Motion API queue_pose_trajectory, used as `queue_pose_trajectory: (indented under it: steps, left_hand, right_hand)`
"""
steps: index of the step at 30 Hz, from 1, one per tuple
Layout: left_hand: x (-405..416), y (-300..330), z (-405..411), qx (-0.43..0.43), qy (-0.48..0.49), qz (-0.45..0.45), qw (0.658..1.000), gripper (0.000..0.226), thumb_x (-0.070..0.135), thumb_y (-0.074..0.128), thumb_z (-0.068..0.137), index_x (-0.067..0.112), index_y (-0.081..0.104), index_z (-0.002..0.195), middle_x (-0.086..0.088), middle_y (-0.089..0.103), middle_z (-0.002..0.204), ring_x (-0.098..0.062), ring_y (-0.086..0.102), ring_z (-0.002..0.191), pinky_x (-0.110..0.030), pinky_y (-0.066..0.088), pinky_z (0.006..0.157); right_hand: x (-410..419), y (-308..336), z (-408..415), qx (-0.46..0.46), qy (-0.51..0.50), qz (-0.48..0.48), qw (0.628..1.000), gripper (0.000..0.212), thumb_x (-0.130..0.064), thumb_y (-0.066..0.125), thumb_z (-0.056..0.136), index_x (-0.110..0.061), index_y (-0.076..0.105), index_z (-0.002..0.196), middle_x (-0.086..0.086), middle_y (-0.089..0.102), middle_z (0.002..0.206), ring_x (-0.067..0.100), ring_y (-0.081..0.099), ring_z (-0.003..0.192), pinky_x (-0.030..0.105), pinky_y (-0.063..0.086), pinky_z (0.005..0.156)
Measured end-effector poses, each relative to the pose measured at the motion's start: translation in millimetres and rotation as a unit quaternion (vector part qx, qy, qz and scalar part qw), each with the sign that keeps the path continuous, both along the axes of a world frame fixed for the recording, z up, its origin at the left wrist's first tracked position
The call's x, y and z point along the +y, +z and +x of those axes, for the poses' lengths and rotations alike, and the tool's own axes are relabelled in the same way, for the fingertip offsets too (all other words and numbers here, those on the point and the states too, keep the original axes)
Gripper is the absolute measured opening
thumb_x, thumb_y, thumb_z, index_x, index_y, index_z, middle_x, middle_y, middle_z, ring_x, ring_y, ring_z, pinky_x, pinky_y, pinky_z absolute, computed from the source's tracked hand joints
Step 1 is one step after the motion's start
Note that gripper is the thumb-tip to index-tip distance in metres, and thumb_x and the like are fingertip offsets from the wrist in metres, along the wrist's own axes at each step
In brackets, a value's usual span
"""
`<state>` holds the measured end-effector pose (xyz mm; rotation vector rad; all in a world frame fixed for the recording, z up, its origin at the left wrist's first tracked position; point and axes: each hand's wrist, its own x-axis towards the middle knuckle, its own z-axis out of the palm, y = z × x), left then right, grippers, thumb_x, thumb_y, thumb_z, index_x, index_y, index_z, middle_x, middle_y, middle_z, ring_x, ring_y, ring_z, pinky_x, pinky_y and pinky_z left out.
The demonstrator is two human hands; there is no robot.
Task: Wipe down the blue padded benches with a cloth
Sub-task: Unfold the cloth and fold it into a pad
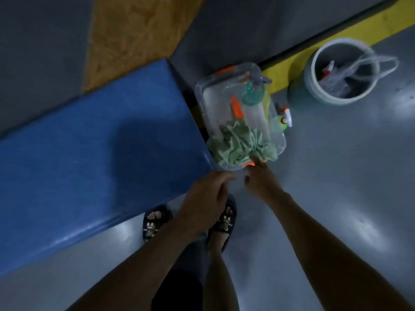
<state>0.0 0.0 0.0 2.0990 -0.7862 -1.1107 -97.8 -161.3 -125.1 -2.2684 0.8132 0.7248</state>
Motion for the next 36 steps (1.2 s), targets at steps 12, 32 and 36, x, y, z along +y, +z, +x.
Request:
queue_pose_trajectory:
  steps: [12, 32, 36]
  left_hand:
    - [-17, -55, 11, -0.281, -0.144, 0.035, 0.948, 0.036, 0.018, 0.042, 0.084, 0.02, 0.067, 0.111, 0.008, 0.066, 0.119, -0.024, 0.045, 0.103, -0.035, 0.024, 0.079]
    - [-7, 225, 69, -0.07, 0.021, -0.074, 0.995, 0.061, 0.034, 0.079, 0.081, 0.037, 0.05, 0.135, 0.029, 0.052, 0.126, 0.015, 0.045, 0.116, -0.017, 0.043, 0.097]
    - [-6, 318, 77, -0.018, -0.044, -0.114, 0.992, 0.065, 0.038, 0.081, 0.079, 0.039, 0.051, 0.136, 0.022, 0.05, 0.14, 0.001, 0.044, 0.132, -0.024, 0.039, 0.107]
  right_hand:
    - [-7, -79, 12, 0.063, 0.082, -0.102, 0.989, 0.051, -0.022, 0.059, 0.087, -0.004, 0.054, 0.134, 0.011, 0.027, 0.159, 0.03, 0.015, 0.149, 0.048, 0.012, 0.121]
    - [-29, 386, 38, -0.303, -0.063, 0.149, 0.939, 0.035, -0.008, 0.06, 0.093, -0.034, 0.066, 0.116, -0.025, 0.063, 0.1, 0.002, 0.059, 0.071, 0.011, 0.041, 0.063]
    - [-17, 485, 52, -0.318, -0.007, 0.204, 0.926, 0.041, -0.005, 0.064, 0.092, -0.033, 0.064, 0.121, -0.011, 0.068, 0.098, 0.001, 0.064, 0.088, 0.013, 0.045, 0.074]
